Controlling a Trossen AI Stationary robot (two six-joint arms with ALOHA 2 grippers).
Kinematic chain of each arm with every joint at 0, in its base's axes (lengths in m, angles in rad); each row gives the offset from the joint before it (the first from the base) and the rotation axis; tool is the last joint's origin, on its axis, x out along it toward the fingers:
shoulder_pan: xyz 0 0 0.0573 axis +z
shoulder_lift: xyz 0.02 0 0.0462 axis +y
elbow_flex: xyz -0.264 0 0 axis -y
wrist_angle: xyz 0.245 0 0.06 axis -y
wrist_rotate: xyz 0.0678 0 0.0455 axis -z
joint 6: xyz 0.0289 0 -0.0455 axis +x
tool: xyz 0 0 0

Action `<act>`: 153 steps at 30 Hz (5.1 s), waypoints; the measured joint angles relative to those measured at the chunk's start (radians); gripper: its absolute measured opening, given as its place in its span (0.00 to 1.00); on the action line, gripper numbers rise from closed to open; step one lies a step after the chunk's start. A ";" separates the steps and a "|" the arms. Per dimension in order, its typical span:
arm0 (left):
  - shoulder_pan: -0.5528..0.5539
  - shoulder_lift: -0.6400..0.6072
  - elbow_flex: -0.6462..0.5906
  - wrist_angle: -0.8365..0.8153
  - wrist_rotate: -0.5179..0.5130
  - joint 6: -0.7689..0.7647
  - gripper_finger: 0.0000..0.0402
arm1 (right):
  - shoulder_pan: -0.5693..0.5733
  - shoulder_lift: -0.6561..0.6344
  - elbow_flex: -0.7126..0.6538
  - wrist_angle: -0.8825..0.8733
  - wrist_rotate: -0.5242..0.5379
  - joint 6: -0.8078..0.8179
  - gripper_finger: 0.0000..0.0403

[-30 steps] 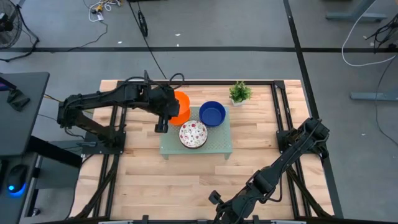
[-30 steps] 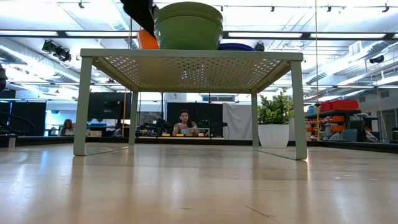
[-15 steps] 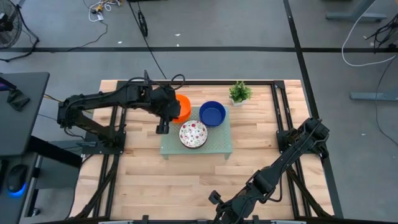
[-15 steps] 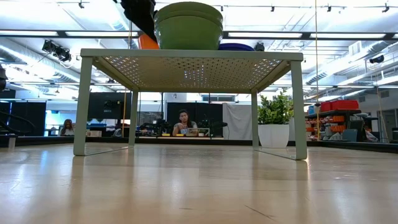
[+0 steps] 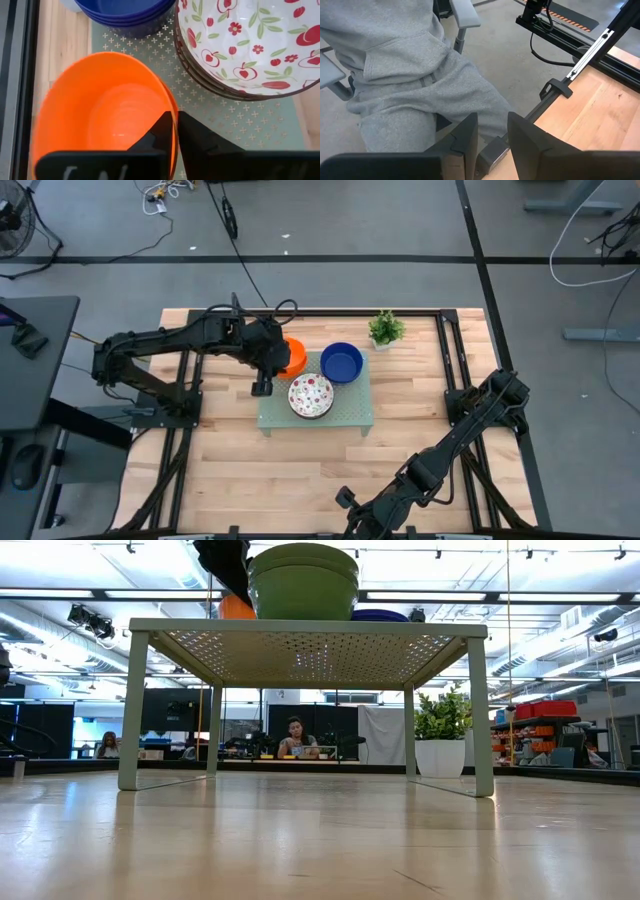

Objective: Pick & Place Mini bowls
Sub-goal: Stack the orange bowl on top of the orange bowl on the shelf, then return to Home Position

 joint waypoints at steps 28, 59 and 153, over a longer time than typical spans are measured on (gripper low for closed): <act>-0.018 -0.049 0.020 -0.041 0.048 0.006 0.07 | -0.002 0.000 0.001 -0.011 0.000 0.000 0.26; -0.011 -0.024 0.021 -0.011 -0.035 0.001 0.02 | -0.002 0.000 0.001 -0.017 0.000 0.000 0.26; -0.275 -1.007 -0.946 0.708 -0.144 -0.234 0.01 | -0.576 -1.841 -1.381 0.200 -0.036 0.166 0.01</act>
